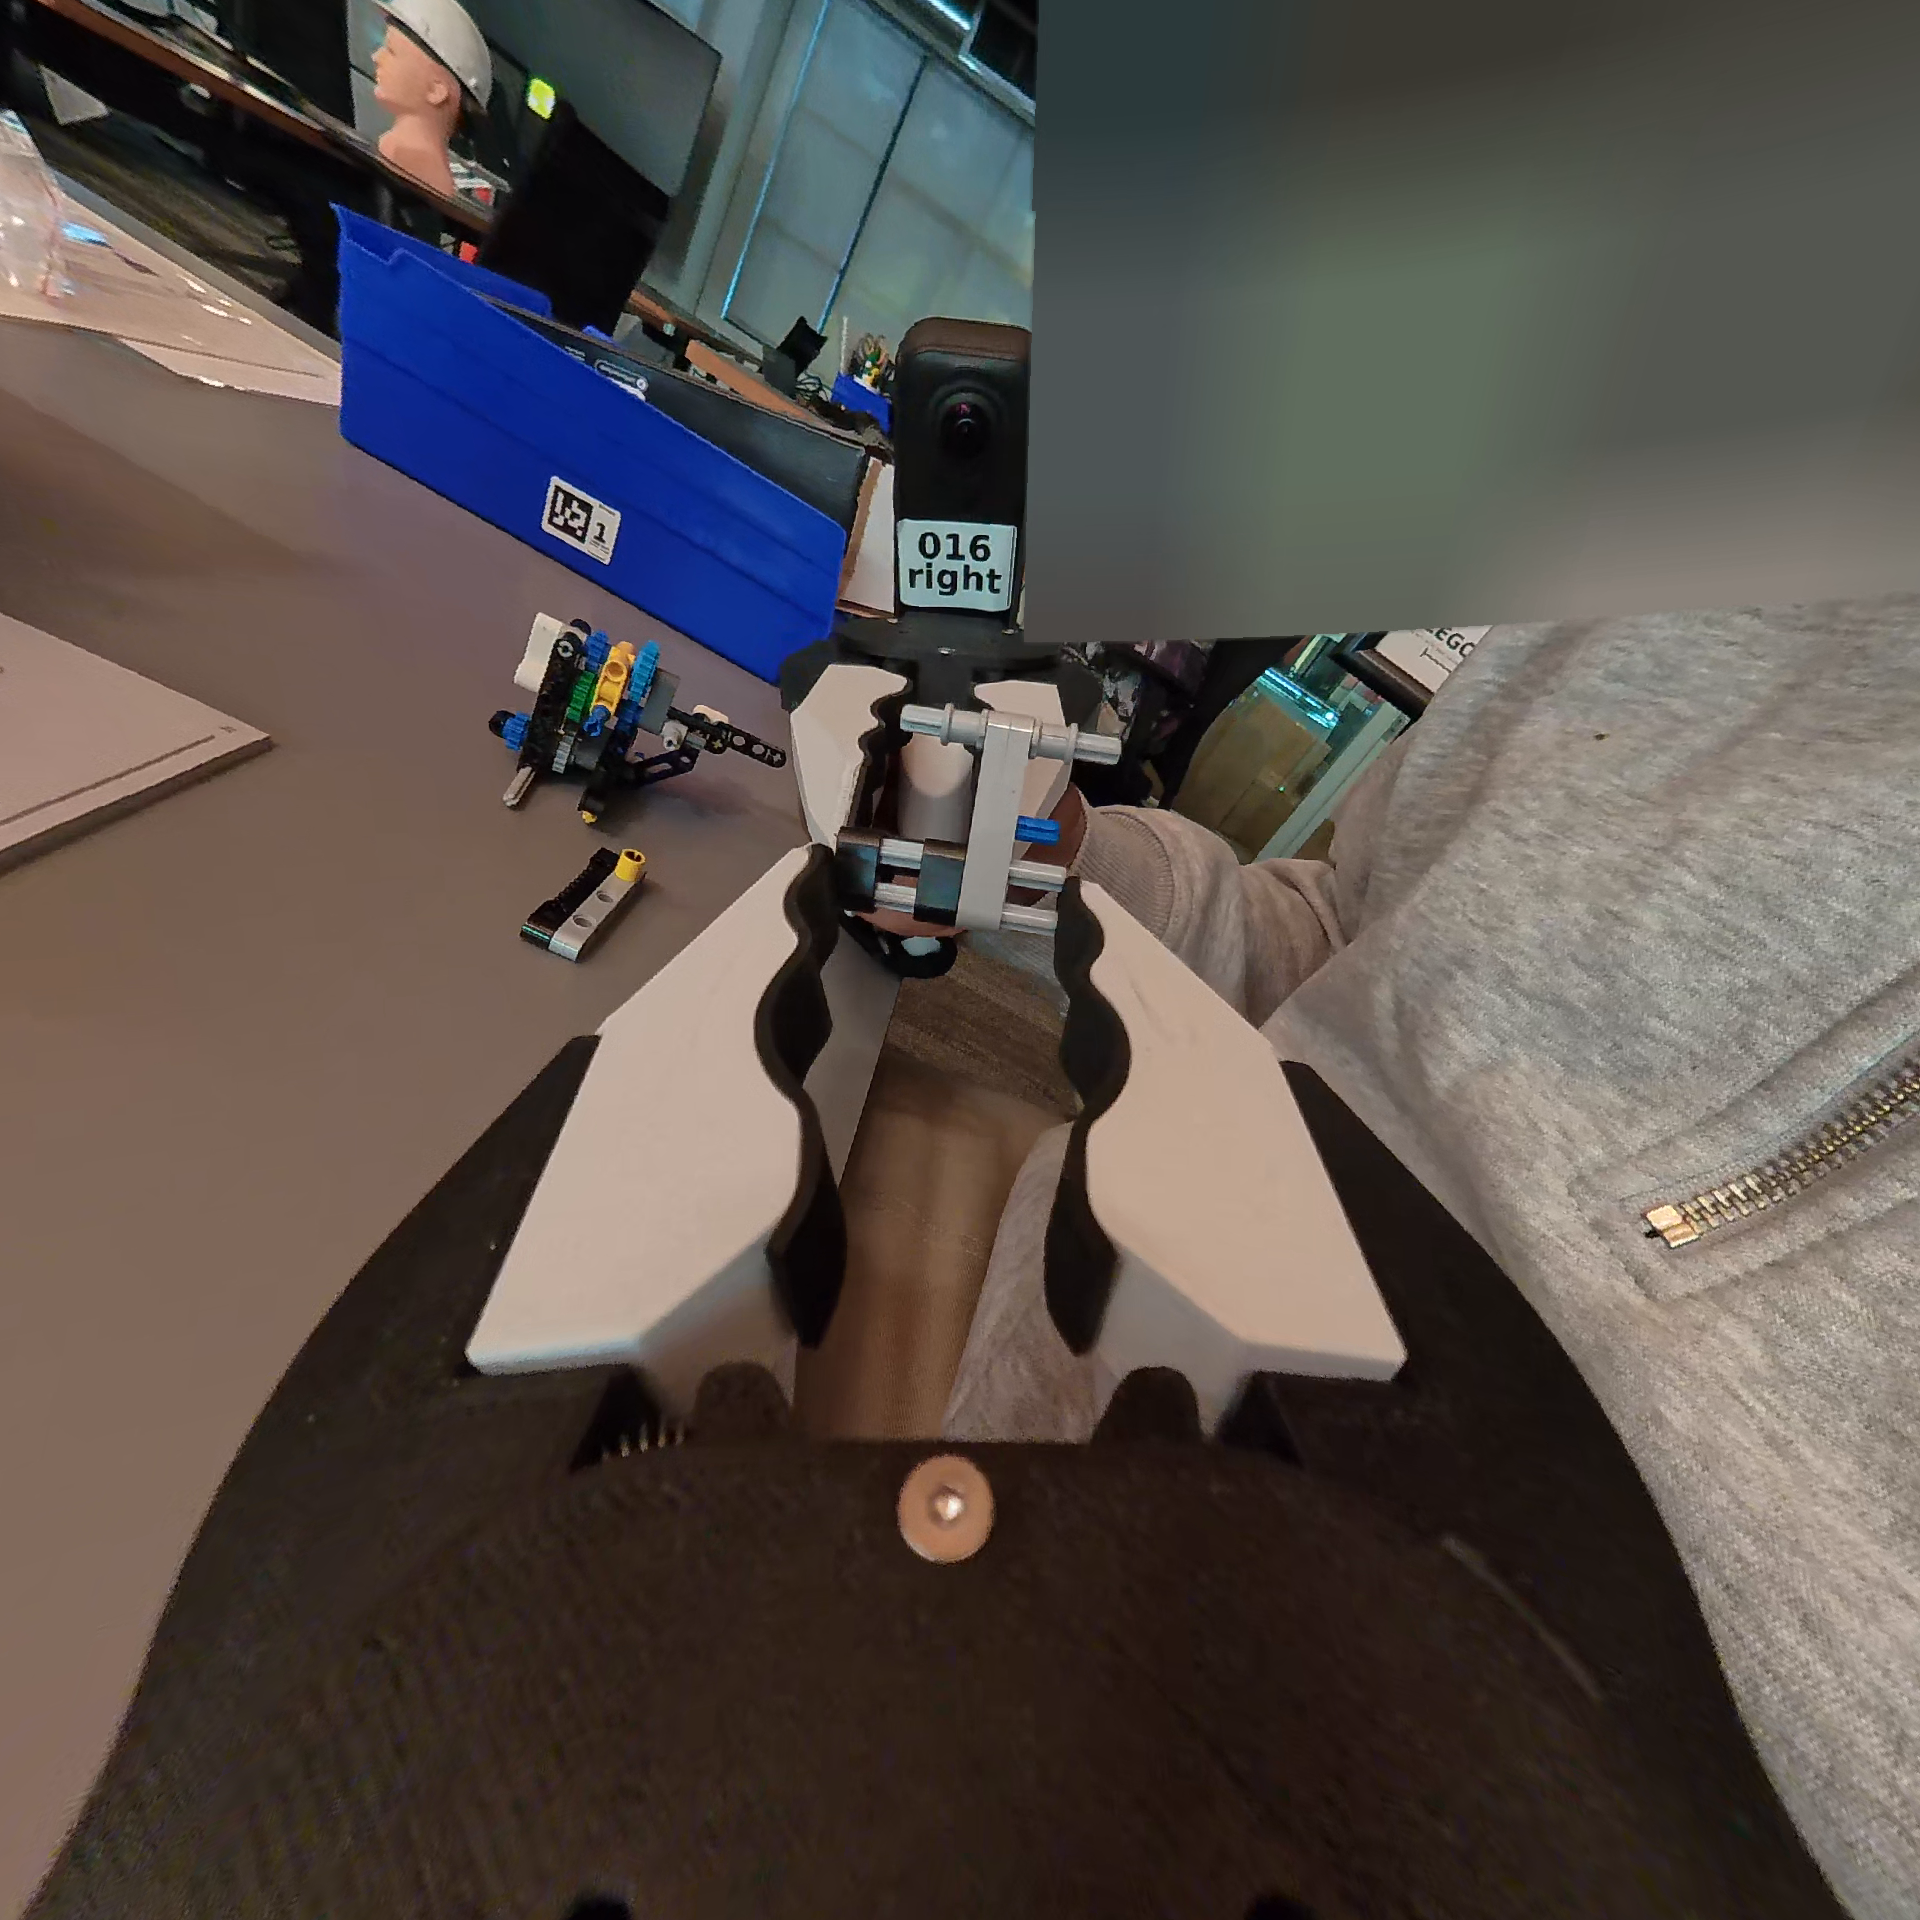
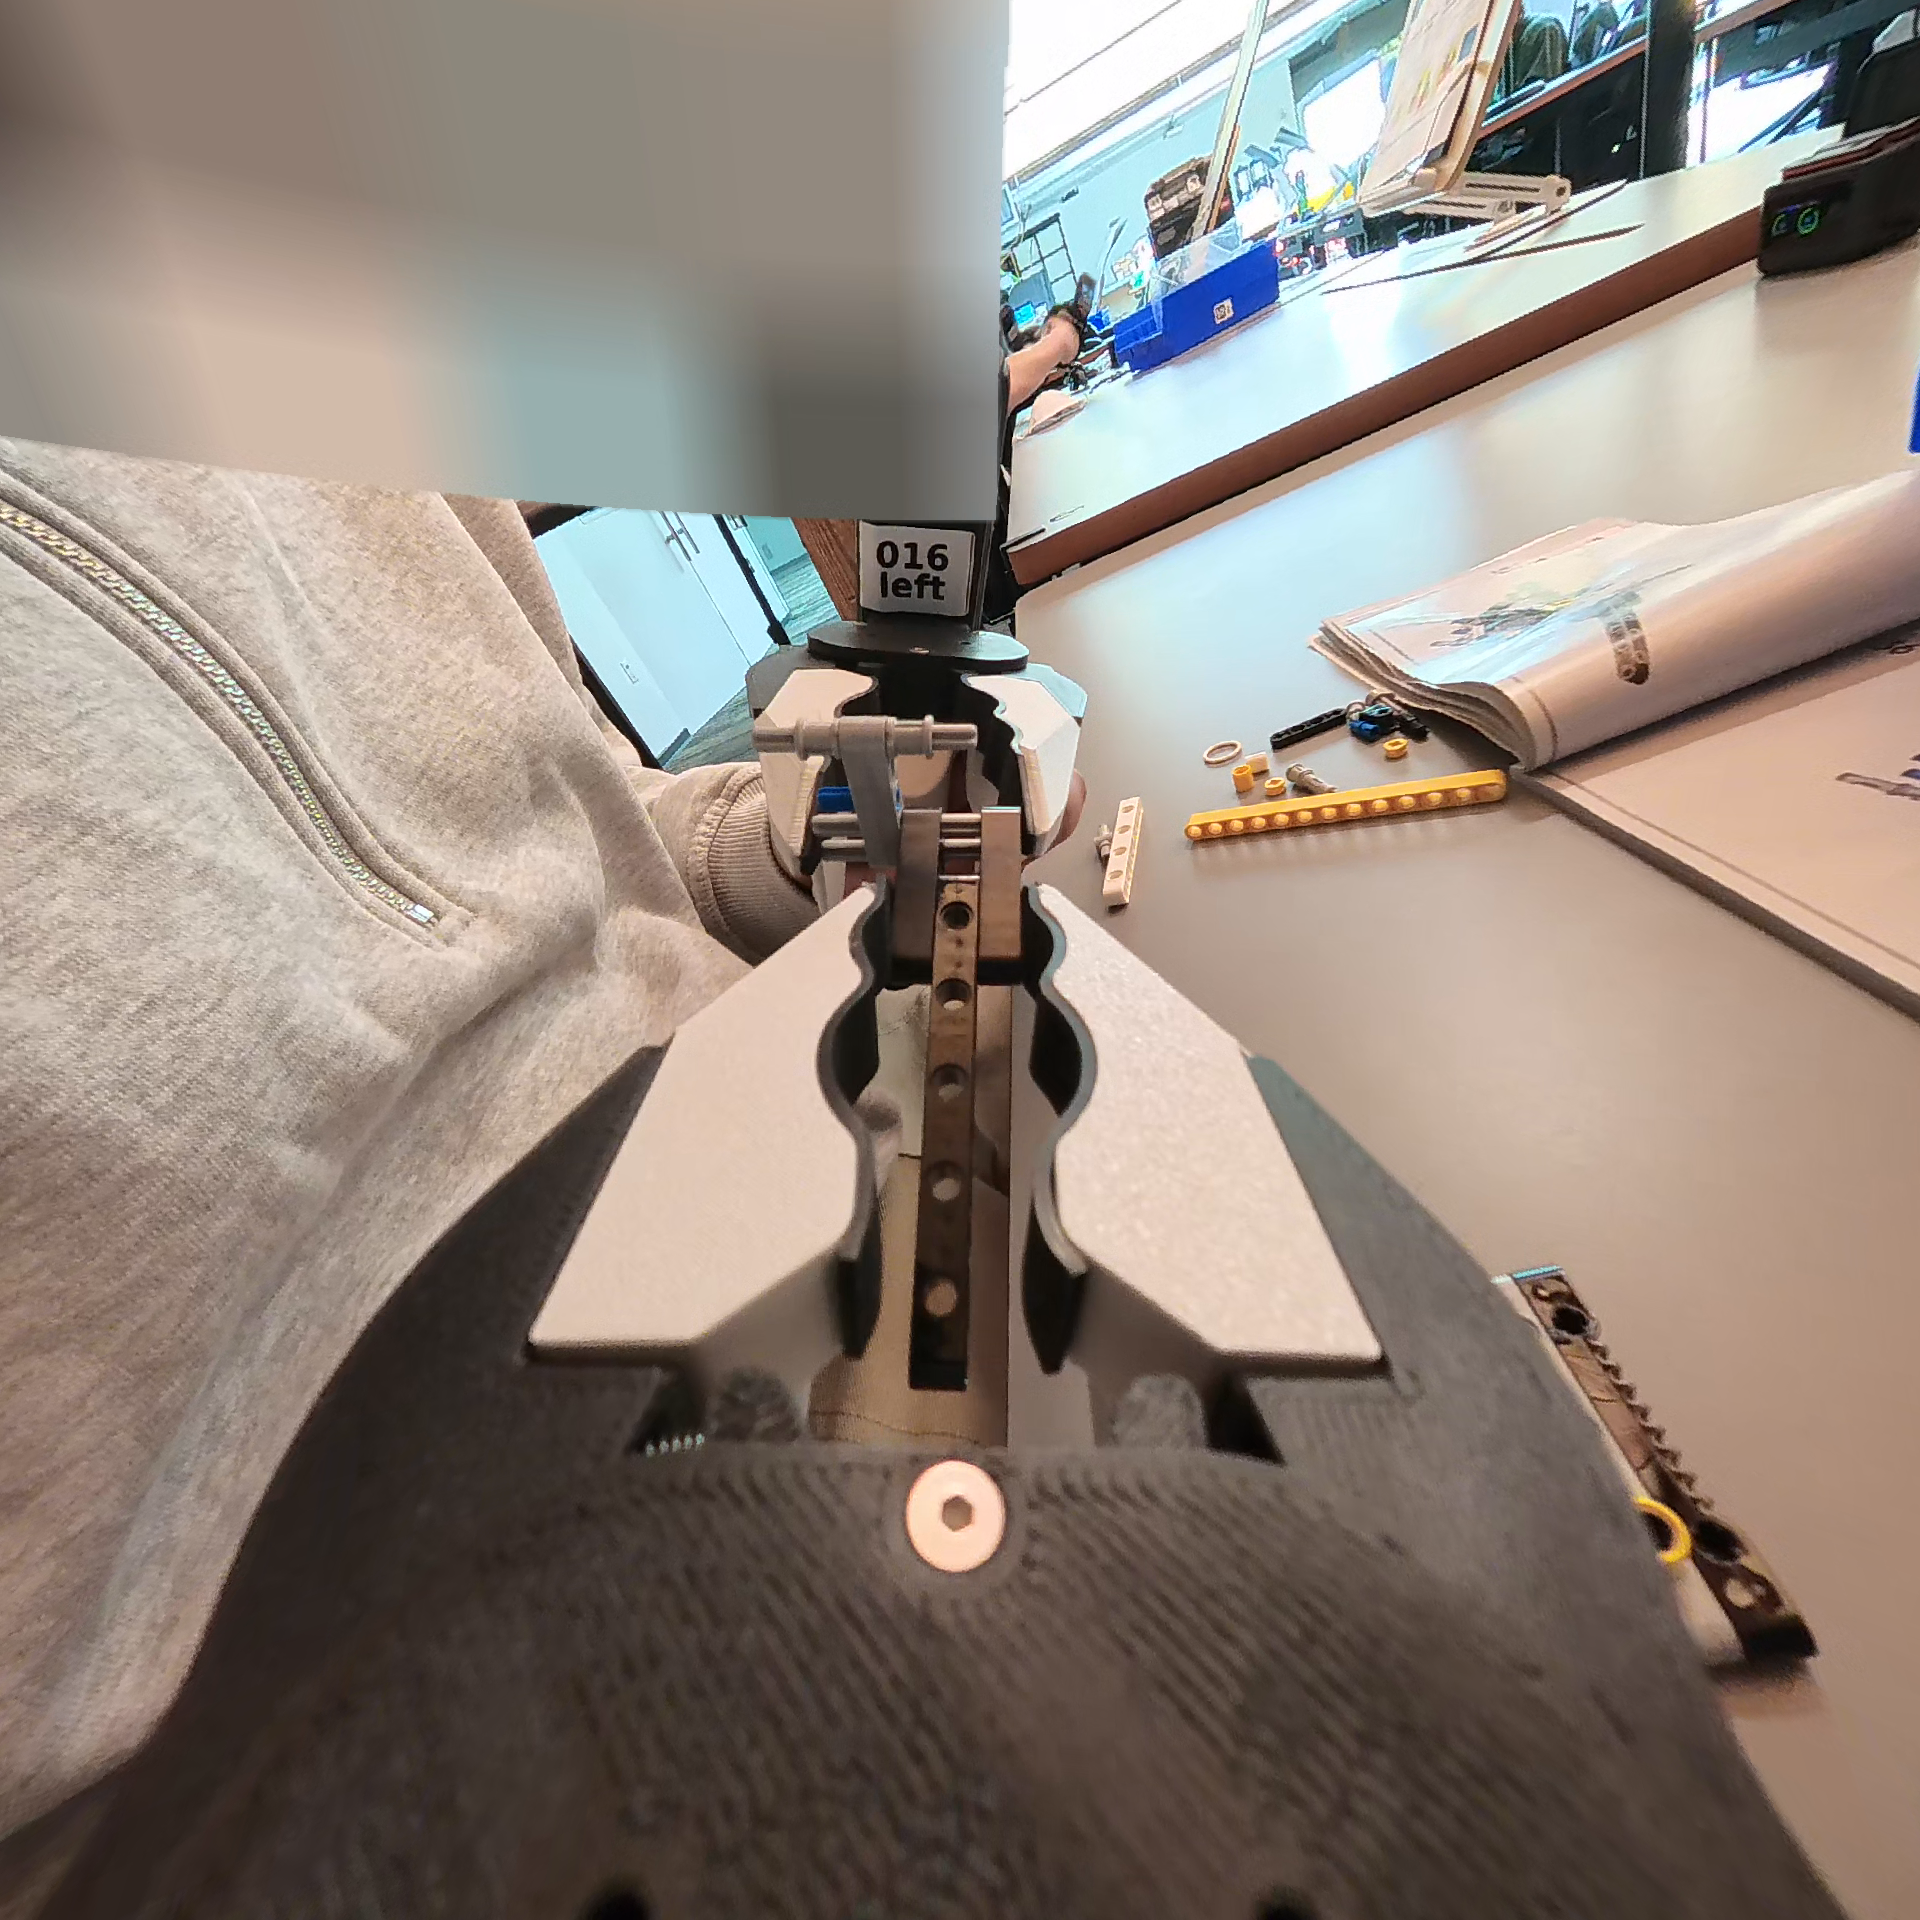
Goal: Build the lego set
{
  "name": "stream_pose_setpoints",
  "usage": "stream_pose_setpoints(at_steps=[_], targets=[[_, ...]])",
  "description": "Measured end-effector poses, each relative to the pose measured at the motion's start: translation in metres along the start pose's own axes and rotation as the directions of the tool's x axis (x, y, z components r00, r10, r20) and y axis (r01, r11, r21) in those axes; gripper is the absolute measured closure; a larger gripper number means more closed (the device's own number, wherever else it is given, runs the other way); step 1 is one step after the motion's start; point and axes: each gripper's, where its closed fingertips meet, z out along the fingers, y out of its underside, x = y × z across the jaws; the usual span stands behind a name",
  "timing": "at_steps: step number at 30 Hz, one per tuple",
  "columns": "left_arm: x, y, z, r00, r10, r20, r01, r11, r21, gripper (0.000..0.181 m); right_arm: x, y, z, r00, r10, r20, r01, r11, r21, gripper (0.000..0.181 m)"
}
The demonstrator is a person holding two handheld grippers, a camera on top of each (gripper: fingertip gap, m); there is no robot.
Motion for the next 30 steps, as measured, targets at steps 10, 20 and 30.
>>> stream_pose_setpoints(at_steps=[10,20,30], targets=[[-0.006,-0.006,-0.001,0.999,0.017,0.045,-0.019,0.999,0.048,0.129,0.006,-0.003,0.000,0.999,-0.010,-0.040,0.011,1.000,0.017,0.158],[-0.003,-0.007,-0.003,1.000,-0.014,-0.008,0.015,0.998,0.061,0.120,0.003,-0.023,-0.005,0.938,-0.291,-0.187,0.304,0.952,0.043,0.158],[-0.011,-0.018,-0.015,0.993,-0.101,-0.054,0.107,0.986,0.127,0.119,0.020,-0.025,-0.017,0.336,-0.857,-0.390,0.665,0.510,-0.546,0.158]])
